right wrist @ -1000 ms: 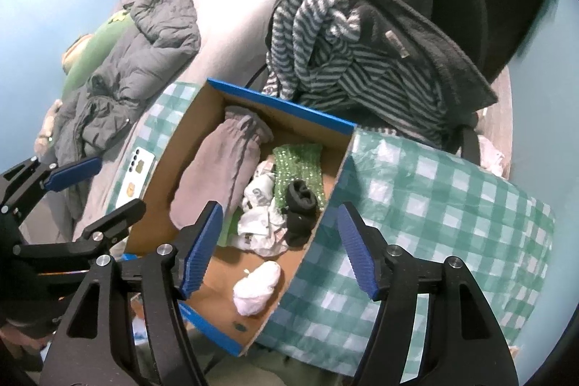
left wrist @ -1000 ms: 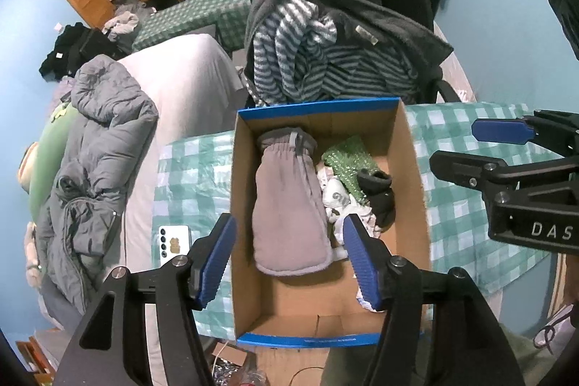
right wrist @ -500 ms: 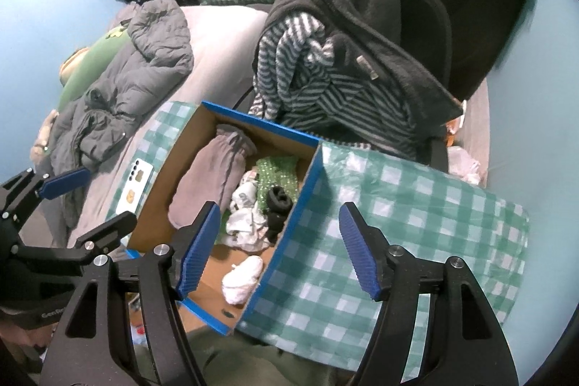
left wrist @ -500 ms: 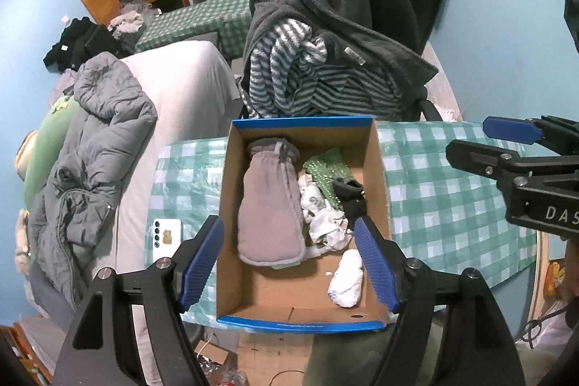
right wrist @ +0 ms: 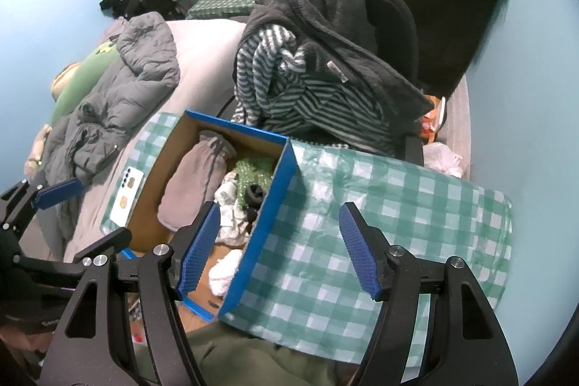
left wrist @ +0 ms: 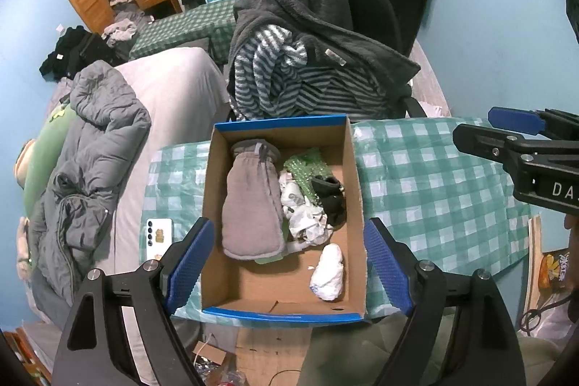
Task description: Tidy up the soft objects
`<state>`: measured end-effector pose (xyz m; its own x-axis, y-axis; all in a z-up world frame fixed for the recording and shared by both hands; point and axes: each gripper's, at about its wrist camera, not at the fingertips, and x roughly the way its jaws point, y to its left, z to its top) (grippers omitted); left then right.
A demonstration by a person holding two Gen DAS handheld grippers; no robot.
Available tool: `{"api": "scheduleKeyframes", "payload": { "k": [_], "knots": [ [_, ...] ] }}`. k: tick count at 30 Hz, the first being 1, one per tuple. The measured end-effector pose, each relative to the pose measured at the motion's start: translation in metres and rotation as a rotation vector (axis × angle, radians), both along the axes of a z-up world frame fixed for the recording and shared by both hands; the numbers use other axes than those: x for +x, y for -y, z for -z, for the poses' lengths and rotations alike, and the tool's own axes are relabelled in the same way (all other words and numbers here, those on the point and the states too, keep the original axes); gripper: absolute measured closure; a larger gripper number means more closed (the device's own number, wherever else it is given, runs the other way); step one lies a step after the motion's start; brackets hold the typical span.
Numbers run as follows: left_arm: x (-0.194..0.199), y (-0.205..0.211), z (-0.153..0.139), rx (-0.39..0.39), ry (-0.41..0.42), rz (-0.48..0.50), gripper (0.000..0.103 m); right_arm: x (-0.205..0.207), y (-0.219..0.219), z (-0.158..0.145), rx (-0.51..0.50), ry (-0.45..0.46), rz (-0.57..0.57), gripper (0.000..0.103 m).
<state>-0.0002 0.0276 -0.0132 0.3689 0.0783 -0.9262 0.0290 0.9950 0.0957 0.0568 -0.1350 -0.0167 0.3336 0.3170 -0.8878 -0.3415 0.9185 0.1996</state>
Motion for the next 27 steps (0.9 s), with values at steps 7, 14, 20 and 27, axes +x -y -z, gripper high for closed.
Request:
{"api": "scheduleKeyframes", "payload": {
  "k": [7,14,20,27],
  "knots": [
    [-0.001,0.002,-0.001,0.003,0.0,-0.001,0.018,-0.001,0.01,-0.002,0.0,0.002,0.004,0.035],
    [-0.003,0.005,-0.003,-0.001,-0.005,-0.013,0.018,0.001,0.014,-0.004,0.002,0.003,0.002,0.035],
    [-0.006,0.009,-0.009,0.01,-0.002,-0.014,0.018,0.001,0.013,-0.005,0.005,0.004,0.004,0.035],
    [-0.003,0.011,-0.008,0.022,-0.012,-0.034,0.018,0.003,0.014,-0.009,0.003,0.001,-0.002,0.035]
  ]
}}
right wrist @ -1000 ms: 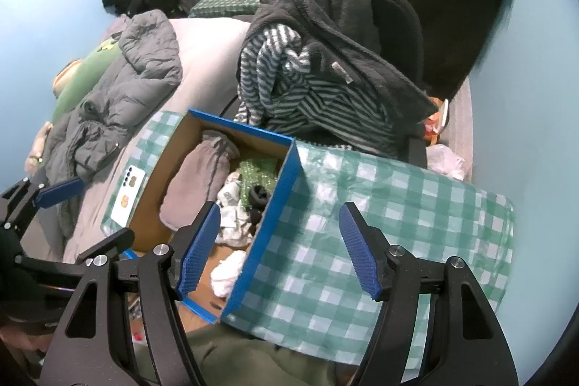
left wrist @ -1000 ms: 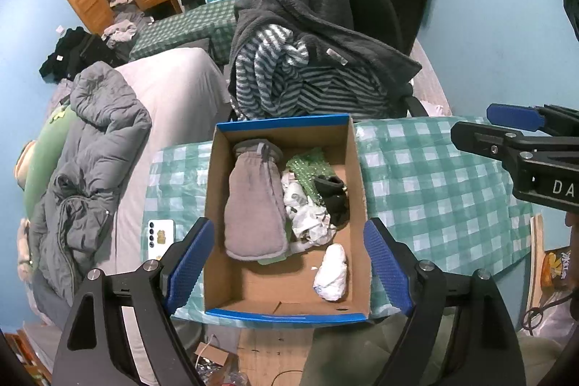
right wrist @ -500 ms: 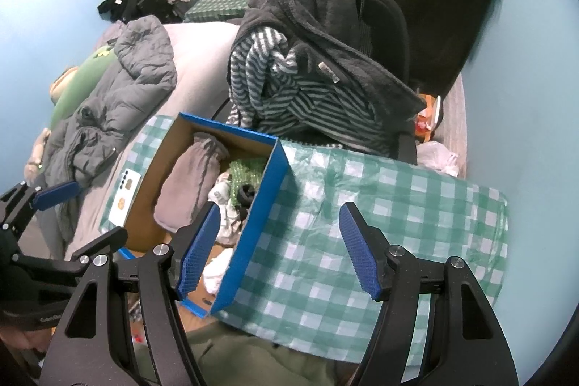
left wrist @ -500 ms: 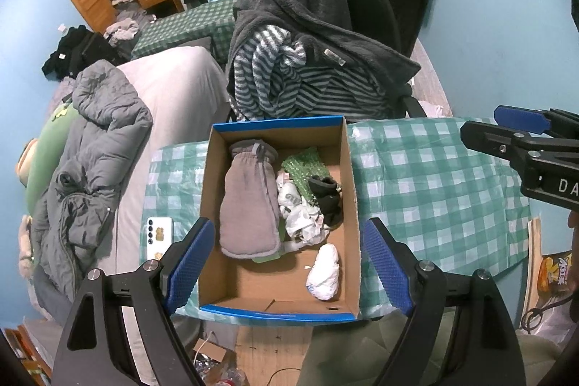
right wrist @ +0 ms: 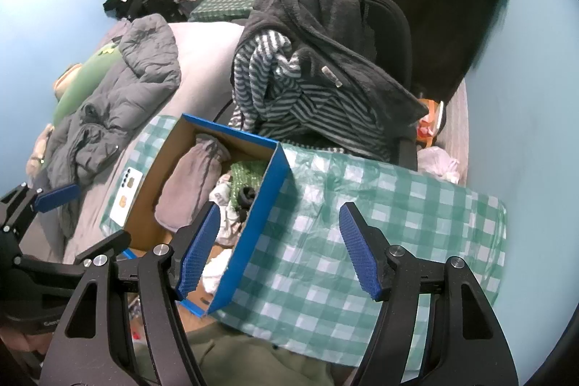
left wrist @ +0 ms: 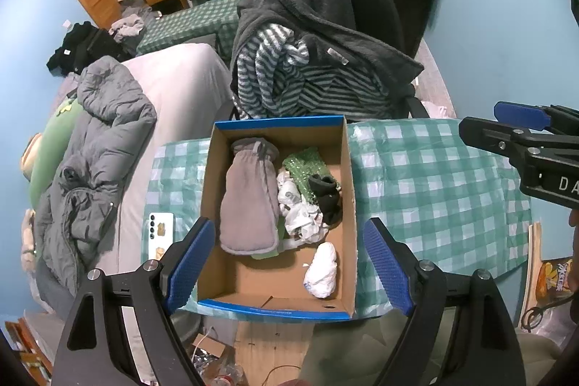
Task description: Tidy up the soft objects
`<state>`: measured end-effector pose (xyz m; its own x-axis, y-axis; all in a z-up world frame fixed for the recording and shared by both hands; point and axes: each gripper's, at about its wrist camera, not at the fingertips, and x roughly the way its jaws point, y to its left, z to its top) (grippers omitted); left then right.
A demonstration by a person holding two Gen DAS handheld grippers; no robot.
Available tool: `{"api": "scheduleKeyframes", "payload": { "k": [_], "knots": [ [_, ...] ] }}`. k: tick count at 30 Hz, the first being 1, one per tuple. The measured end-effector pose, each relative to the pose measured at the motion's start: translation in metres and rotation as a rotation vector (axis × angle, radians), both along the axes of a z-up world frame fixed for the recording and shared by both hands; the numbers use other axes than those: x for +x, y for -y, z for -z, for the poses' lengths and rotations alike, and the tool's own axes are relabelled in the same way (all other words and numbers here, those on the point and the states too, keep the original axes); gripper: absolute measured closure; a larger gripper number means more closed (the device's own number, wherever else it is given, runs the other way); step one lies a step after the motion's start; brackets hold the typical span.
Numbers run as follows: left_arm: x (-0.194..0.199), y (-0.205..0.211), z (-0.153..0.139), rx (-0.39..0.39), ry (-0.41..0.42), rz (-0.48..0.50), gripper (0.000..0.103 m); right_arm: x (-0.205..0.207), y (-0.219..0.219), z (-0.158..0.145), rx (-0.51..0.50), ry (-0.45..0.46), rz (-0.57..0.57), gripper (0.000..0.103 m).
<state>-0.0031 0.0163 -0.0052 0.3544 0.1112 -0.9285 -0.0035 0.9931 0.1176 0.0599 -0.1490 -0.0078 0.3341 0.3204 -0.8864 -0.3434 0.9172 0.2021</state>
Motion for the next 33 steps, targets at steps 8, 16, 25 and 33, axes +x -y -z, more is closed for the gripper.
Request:
{"api": "scheduleKeyframes", "payload": {
  "k": [8,16,25,33],
  "knots": [
    [-0.0004,0.0033,0.0015,0.001,-0.007,-0.003,0.018,0.0,-0.0009,-0.0021,0.001,0.0,0.0,0.035],
    [-0.0001,0.0043,0.0018,0.002,-0.007,-0.005,0.018,-0.0005,-0.0006,-0.0013,0.0,0.0,0.002,0.035],
    [0.0006,0.0042,0.0017,0.002,-0.008,-0.005,0.018,-0.0003,0.0001,-0.0016,0.0,0.0,-0.001,0.035],
    [0.0008,0.0041,0.0026,-0.002,-0.008,-0.004,0.018,-0.0001,0.0002,-0.0025,-0.002,0.0,-0.001,0.035]
  ]
}}
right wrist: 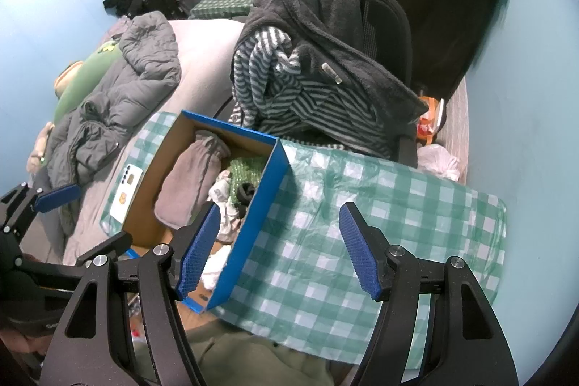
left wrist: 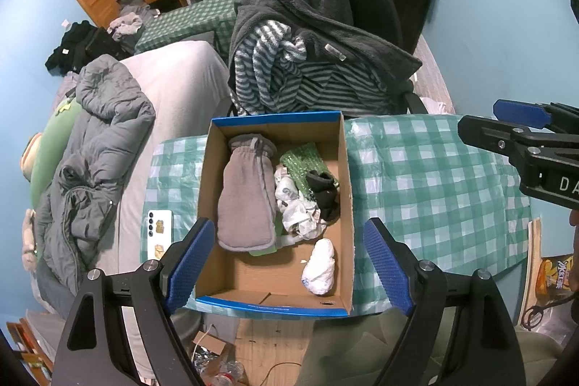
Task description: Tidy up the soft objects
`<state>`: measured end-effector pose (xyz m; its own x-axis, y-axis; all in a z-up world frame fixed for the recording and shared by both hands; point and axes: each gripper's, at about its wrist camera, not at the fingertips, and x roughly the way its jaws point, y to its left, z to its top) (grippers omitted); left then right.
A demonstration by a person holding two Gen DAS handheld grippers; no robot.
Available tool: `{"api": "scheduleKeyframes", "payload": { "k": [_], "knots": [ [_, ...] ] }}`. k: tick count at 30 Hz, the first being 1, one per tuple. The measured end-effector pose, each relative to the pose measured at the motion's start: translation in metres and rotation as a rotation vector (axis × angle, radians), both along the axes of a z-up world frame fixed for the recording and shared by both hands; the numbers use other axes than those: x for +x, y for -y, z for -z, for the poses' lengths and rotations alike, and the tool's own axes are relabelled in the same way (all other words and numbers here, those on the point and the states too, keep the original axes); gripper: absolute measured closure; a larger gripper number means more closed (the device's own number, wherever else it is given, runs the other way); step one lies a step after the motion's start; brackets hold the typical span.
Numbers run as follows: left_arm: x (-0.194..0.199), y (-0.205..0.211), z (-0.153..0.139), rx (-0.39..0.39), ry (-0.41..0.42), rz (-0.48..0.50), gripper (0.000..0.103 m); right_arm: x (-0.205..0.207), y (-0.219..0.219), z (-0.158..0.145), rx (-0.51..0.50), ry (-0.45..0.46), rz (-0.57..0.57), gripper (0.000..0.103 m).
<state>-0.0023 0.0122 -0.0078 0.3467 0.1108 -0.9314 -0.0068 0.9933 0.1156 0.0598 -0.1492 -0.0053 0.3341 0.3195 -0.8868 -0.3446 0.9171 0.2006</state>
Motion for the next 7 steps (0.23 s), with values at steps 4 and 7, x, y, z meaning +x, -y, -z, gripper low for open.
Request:
{"api": "scheduleKeyframes", "payload": {
  "k": [4,7],
  "knots": [
    [-0.0017,0.0013,0.0016,0.001,-0.001,-0.003,0.018,-0.0006,-0.0005,0.0011,0.001,0.0,0.001,0.035],
    [-0.0037,0.0022,0.0028,0.003,-0.003,-0.003,0.018,-0.0004,-0.0004,0.001,0.002,0.0,0.001,0.035]
  ]
}}
